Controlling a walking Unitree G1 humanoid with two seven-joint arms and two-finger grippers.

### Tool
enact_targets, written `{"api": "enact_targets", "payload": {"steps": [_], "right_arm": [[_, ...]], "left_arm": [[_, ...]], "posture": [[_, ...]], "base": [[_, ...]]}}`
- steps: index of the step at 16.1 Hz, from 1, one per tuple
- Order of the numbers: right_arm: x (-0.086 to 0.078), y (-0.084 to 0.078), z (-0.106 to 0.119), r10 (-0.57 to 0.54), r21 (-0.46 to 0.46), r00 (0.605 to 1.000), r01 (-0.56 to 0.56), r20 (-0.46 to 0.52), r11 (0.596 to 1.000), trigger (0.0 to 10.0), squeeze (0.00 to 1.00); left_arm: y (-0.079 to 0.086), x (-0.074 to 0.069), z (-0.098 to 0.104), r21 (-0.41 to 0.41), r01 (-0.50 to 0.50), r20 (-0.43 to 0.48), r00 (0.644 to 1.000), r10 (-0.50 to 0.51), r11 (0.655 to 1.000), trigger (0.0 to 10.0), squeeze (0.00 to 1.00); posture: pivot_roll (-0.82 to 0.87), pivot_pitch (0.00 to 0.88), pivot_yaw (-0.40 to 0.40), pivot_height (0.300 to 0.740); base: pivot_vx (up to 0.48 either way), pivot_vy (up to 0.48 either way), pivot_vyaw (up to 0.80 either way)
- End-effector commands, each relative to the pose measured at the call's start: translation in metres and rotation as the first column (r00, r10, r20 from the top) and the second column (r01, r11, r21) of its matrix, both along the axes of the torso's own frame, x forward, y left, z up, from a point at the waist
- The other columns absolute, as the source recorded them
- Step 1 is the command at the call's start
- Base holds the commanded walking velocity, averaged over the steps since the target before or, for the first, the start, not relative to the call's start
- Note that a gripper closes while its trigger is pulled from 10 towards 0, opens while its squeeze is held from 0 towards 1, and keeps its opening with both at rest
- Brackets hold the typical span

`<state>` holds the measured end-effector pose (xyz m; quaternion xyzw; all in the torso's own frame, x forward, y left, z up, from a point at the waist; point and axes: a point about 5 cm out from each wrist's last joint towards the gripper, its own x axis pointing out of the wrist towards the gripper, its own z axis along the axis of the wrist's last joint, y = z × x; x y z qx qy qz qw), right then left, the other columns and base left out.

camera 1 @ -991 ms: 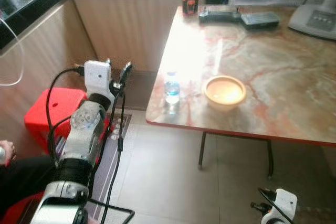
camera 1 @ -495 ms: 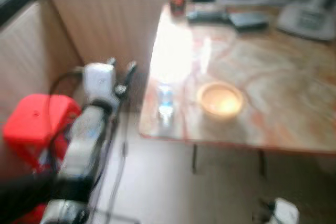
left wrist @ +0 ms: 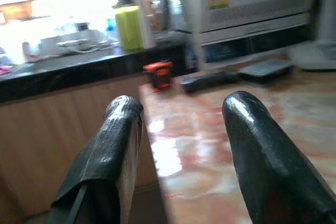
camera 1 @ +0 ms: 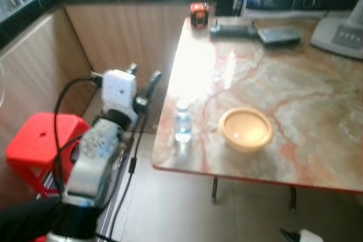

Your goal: Restocking fridge

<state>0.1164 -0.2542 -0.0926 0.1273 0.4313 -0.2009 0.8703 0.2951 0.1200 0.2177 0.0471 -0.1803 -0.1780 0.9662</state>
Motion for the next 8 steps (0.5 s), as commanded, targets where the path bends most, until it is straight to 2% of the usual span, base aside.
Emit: {"api": "enact_targets", "payload": {"steps": [1, 3, 4, 8], "right_arm": [[-0.008, -0.002, -0.002, -0.002, -0.002, 1.000, 0.002, -0.023, 1.000, 10.0, 0.00], [-0.012, -0.001, -0.003, -0.001, -0.002, 1.000, 0.001, -0.028, 1.000, 10.0, 0.00], [-0.014, -0.001, -0.003, 0.004, -0.002, 1.000, -0.004, -0.031, 1.000, 10.0, 0.00], [-0.017, -0.002, -0.004, 0.013, -0.006, 0.999, -0.013, -0.037, 1.000, 10.0, 0.00]], "left_arm": [[-0.009, -0.007, -0.009, 0.008, 0.031, -0.049, 0.998, -0.030, 0.999, 10.0, 0.00], [-0.015, -0.015, -0.020, -0.023, 0.062, -0.116, 0.991, -0.064, 0.998, 10.0, 0.00], [-0.022, -0.021, -0.025, -0.062, 0.115, -0.173, 0.977, -0.124, 0.991, 10.0, 0.00], [-0.022, -0.013, -0.023, -0.046, 0.109, -0.181, 0.977, -0.116, 0.993, 10.0, 0.00]], "posture": [[0.12, 0.056, 0.033, 0.740], [0.12, 0.055, 0.029, 0.740], [0.13, 0.058, 0.022, 0.740], [0.13, 0.067, 0.011, 0.740]], "base": [[0.000, 0.000, 0.00], [0.000, 0.000, 0.00], [0.000, 0.000, 0.00], [0.000, 0.000, 0.00]]}}
